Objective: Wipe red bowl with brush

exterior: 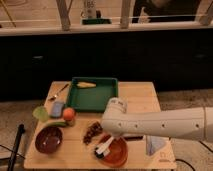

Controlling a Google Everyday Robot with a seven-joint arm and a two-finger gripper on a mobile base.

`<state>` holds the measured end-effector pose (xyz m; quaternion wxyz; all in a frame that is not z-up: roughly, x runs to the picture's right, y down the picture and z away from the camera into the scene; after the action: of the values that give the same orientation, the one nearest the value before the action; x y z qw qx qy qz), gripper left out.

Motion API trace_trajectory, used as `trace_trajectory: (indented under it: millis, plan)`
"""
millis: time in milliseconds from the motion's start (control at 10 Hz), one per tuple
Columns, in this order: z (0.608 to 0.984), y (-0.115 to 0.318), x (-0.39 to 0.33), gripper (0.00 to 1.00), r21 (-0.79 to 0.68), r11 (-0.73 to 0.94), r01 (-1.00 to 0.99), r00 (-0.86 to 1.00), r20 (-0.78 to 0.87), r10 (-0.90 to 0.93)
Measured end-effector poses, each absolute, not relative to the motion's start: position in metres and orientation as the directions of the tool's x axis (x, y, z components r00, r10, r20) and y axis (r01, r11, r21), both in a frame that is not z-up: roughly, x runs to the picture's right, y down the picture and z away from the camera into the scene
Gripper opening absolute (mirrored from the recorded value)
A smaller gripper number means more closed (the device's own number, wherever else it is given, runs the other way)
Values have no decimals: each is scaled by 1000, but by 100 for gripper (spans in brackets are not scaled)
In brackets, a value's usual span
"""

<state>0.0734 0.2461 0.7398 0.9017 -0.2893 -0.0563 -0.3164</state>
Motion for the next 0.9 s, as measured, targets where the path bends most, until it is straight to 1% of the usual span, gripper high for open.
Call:
trace_trajectory:
  millis: [400,500,700,900]
  plan:
    - [738,250,149,0,-540,648,538,835,235,-497]
    - [741,247,158,0,-545,656,522,845,223,-486]
    - [747,239,164,0,-553,660,509,852,211,-480]
    - [752,231,152,0,-545,655,523,843,218,-492]
